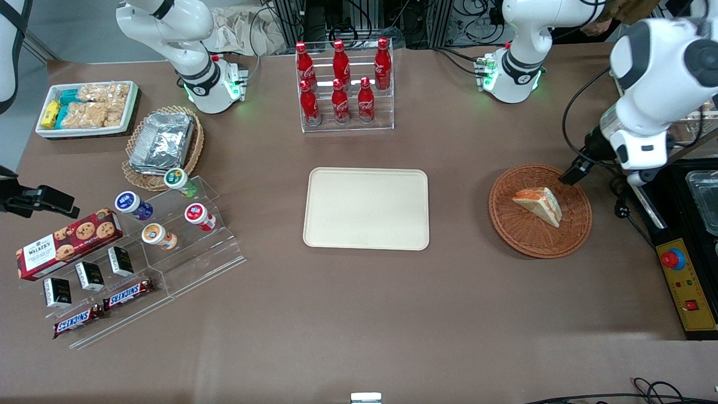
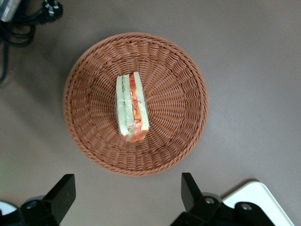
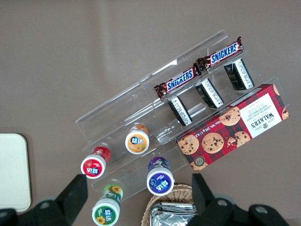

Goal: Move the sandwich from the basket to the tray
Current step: 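Lower the open left gripper onto the wrapped sandwich and close it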

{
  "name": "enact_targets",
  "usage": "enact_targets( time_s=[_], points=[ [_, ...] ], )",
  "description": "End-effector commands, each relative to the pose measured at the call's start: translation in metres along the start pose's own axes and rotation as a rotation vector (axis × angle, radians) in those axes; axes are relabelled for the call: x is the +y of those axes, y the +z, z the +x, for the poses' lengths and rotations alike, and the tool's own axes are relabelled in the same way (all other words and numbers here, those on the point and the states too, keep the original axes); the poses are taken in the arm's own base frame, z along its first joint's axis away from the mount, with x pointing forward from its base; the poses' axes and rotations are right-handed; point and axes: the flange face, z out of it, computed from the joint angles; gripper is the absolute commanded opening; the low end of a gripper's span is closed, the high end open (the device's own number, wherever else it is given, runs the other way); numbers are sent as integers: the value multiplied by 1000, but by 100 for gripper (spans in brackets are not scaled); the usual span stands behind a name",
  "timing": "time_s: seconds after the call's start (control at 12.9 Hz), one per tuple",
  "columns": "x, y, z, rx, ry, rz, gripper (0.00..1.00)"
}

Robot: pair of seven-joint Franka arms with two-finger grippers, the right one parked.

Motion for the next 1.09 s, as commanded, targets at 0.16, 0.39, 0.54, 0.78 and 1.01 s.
enact_targets(
  time_s=[0.16,0.39,0.54,0.78,1.01],
  points=[
    [-9,82,-5,22,-166,-31,100],
    [-16,130,-7,33,-197,-50,100],
    [-13,145,-4,42,-241,-66,100],
    [-14,170,-4,53,-263,-84,100],
    [-17,193,-5,59,-264,-92,98]
  ],
)
